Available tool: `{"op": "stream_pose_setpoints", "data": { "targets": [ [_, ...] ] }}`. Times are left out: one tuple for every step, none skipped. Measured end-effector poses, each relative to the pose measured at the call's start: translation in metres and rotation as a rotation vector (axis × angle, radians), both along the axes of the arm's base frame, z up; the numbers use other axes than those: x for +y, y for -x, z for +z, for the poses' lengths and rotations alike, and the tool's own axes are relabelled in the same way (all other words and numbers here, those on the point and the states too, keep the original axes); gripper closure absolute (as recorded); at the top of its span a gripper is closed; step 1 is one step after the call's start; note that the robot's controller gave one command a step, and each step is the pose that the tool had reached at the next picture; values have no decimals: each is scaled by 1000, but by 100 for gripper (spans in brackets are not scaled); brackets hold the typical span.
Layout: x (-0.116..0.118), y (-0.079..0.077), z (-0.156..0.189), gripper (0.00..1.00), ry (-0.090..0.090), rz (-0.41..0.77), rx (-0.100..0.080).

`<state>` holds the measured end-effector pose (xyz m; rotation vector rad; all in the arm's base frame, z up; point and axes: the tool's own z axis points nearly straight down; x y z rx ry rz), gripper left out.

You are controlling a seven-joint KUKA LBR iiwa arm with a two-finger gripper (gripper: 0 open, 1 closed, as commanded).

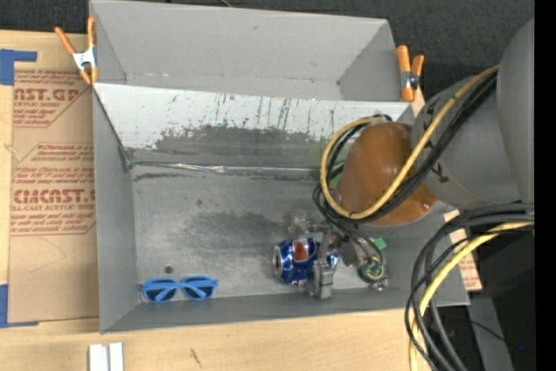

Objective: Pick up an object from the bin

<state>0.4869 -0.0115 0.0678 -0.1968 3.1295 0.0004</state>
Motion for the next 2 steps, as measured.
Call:
{"op": "stream_pose_setpoints", "data": {
  "targets": [
    [-4,0,33,0,0,-27,3],
    [-26,0,41,0,0,-148,5]
  ]
}}
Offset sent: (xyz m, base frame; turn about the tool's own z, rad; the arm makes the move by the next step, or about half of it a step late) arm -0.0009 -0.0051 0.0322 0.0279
